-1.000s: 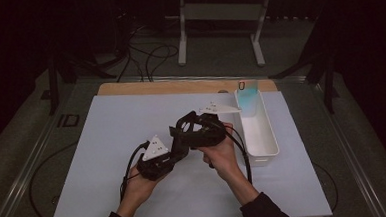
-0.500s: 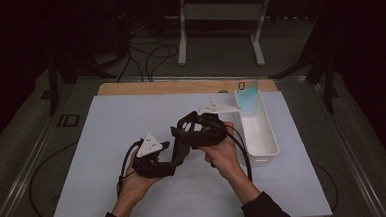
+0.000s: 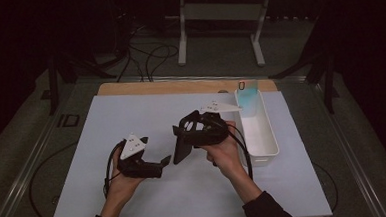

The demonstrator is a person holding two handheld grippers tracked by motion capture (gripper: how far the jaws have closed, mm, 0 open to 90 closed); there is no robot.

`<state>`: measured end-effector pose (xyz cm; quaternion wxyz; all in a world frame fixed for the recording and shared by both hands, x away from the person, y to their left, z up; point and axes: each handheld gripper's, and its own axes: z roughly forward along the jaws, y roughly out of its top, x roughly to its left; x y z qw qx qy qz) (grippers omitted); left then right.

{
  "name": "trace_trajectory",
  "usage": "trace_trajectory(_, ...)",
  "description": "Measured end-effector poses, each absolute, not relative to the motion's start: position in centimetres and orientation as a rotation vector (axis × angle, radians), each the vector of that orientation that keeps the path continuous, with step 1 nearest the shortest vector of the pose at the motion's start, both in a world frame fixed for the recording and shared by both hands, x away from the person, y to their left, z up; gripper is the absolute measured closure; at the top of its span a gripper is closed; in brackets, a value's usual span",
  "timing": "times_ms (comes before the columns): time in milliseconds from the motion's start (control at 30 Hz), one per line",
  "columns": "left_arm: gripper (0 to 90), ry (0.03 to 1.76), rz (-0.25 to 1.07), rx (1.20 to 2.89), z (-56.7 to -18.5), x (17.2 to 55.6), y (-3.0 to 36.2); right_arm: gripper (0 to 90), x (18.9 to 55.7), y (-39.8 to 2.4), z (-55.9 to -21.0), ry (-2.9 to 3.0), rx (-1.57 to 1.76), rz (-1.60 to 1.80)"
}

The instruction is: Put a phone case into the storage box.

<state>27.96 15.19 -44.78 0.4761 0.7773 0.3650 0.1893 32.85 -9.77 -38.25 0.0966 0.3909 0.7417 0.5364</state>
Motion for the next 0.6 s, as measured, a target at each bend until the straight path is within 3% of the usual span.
trace_trajectory(600,0.0,0.929,0.515,1.830,-47.0,26.5,20.2,13.9,33.1,-10.6,-37.9,2.170,1.167,1.562)
